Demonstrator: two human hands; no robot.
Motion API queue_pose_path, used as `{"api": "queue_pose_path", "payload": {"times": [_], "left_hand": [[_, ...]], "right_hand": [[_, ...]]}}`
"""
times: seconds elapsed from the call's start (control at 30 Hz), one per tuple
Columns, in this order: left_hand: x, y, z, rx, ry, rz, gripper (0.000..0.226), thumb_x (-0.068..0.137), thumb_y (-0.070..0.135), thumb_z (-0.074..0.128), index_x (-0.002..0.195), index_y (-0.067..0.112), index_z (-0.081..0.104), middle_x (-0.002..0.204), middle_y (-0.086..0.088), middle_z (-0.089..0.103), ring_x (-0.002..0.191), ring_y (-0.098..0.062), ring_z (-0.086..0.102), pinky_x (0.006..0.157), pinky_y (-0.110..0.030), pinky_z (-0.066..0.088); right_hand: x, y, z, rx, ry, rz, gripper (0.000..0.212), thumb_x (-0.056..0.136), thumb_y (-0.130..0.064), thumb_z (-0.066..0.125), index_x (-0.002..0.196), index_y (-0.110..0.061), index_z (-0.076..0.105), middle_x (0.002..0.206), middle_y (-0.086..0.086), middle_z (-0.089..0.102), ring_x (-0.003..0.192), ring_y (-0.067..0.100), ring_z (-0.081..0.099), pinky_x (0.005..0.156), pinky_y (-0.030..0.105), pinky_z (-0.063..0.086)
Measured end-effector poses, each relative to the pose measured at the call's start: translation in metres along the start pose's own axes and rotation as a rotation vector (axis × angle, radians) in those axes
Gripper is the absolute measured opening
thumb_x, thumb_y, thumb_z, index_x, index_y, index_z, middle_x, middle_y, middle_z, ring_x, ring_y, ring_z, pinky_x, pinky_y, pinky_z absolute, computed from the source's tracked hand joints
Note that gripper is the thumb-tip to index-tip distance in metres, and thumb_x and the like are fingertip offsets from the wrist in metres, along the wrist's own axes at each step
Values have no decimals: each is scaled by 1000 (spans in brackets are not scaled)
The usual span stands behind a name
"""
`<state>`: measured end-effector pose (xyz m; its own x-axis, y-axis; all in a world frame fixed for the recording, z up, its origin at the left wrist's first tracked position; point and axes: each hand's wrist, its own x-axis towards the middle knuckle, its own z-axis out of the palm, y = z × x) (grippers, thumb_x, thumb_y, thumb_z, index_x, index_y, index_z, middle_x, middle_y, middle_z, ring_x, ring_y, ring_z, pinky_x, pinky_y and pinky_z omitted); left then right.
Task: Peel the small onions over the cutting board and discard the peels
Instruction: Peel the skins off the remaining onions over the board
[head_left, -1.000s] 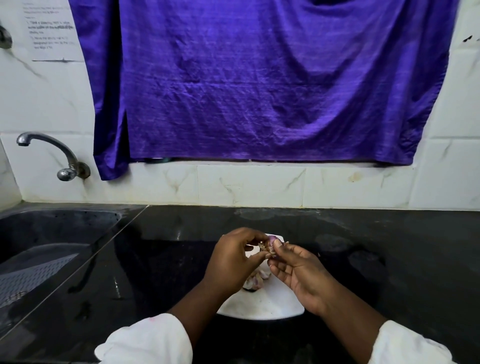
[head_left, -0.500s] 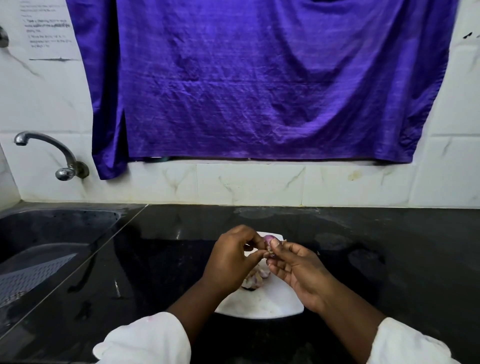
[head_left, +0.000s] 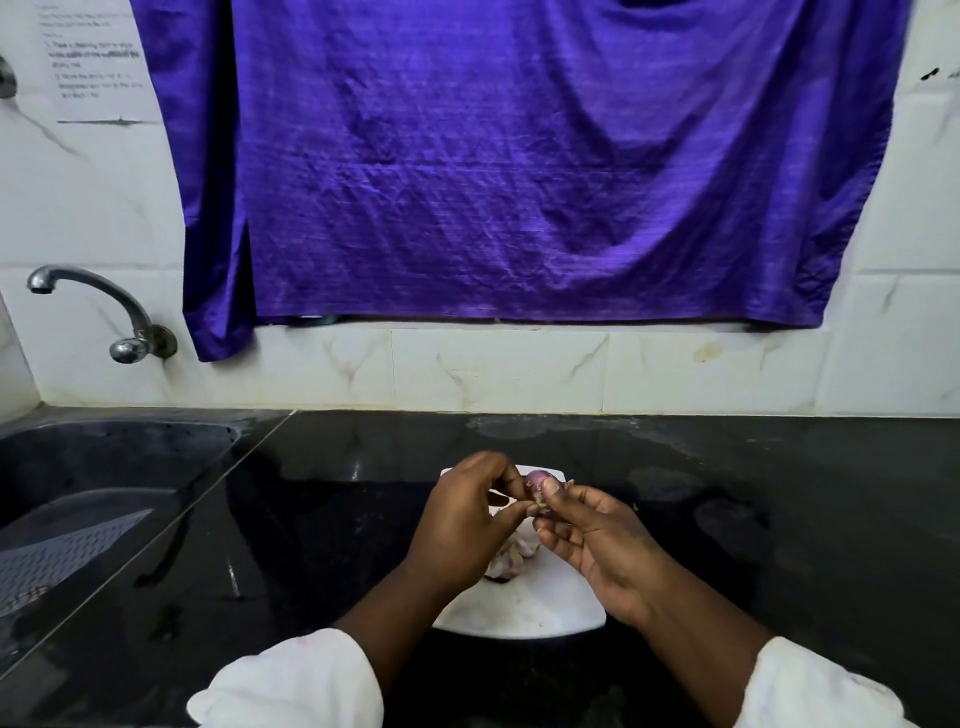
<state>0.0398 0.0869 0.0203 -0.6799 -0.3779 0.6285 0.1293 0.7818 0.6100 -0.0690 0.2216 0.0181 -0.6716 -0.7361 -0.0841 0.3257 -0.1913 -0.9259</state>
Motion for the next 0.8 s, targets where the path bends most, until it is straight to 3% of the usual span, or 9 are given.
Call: {"api": "queue_pose_path", "payload": {"times": [0.13, 0.33, 0.47, 0.7, 0.8], "left_hand": [[0, 0, -1, -12, 4, 4, 24, 85, 16, 85, 101, 24, 69, 97, 12, 70, 92, -8, 70, 81, -32, 63], [-1, 1, 0, 12, -7, 3, 17, 85, 14, 84, 87, 21, 68, 92, 10, 66, 87, -10, 67, 81, -33, 61], [-1, 0, 1, -58, 8, -31, 29, 83, 12, 86, 104, 23, 69, 96, 11, 70, 92, -9, 70, 83, -32, 62], [-3, -3, 4, -14, 10, -11, 18, 84, 13, 85, 85, 21, 69, 91, 10, 66, 87, -12, 67, 82, -37, 61], [-4, 0, 3, -84, 25, -47, 28, 84, 11, 85, 102, 23, 68, 93, 10, 69, 90, -9, 69, 83, -31, 62]], "right_hand": [[0, -1, 1, -12, 2, -5, 53, 71, -33, 82, 114, -4, 71, 100, 13, 78, 81, 17, 71, 67, 25, 59], [0, 0, -1, -17, 6, -4, 49, 78, -30, 81, 117, -3, 70, 95, 10, 78, 79, 15, 73, 68, 25, 59], [-1, -1, 0, -22, 8, -11, 53, 71, -32, 82, 115, -4, 70, 98, 12, 78, 79, 16, 72, 69, 26, 60], [-1, 0, -1, -14, 6, -10, 49, 75, -29, 81, 115, -3, 70, 94, 10, 78, 77, 15, 72, 68, 25, 60], [0, 0, -1, -17, 6, -15, 51, 74, -30, 81, 116, -3, 70, 94, 11, 78, 76, 15, 72, 67, 25, 60]]}}
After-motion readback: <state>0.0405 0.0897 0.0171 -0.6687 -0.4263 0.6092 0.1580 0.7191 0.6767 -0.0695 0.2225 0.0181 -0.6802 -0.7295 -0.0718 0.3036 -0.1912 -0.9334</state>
